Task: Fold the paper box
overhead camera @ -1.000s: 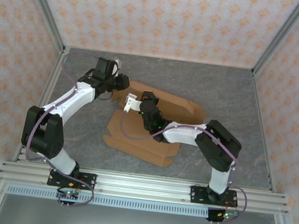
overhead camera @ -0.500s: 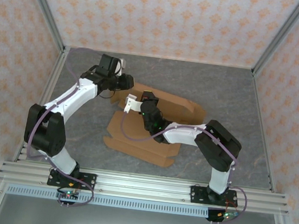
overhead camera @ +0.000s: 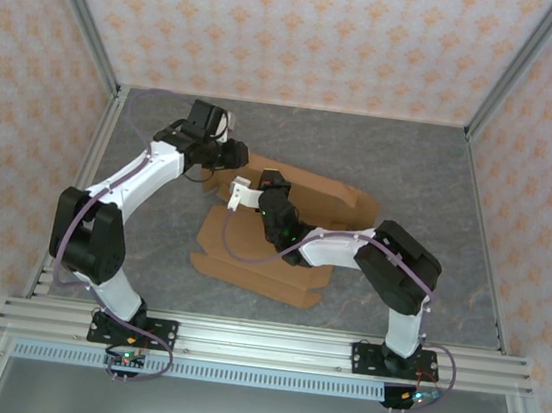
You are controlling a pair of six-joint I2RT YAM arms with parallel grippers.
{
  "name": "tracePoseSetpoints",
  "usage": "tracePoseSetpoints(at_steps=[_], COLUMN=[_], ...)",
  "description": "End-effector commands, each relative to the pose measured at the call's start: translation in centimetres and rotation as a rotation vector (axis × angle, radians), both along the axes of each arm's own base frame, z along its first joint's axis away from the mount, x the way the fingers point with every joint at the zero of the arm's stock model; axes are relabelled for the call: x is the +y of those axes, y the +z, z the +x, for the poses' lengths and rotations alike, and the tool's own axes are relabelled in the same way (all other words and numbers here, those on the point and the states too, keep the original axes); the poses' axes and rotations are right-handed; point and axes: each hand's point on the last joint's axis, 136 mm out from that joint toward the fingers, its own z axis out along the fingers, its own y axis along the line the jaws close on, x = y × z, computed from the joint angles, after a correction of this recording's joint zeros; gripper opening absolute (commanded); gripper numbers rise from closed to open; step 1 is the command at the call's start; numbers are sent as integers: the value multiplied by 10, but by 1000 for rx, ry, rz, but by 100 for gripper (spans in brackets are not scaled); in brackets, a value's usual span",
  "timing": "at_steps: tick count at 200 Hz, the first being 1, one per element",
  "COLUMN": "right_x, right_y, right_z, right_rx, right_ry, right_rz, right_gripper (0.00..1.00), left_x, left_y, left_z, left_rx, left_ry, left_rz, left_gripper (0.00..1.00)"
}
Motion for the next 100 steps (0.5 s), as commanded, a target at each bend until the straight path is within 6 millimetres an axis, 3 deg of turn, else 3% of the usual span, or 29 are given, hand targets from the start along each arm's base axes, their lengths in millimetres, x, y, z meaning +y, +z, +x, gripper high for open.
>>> tracePoseSetpoints(at_steps=[1, 59, 100], right_x=[5, 5, 4], right_y=[-7, -5, -4], right_z=[-7, -9, -9], right_rx=[5, 1, -2], right_ry=[20, 23, 23], right_rz=[-6, -5, -7], right_gripper=[0, 0, 0], left_x=[-11, -13, 1], left_y=[-2, 4, 10], left_z=[4, 5, 4], left_rx=[4, -8, -31], left_ry=[-10, 6, 34], left_rz=[-49, -84, -8], left_gripper=[34, 29, 31])
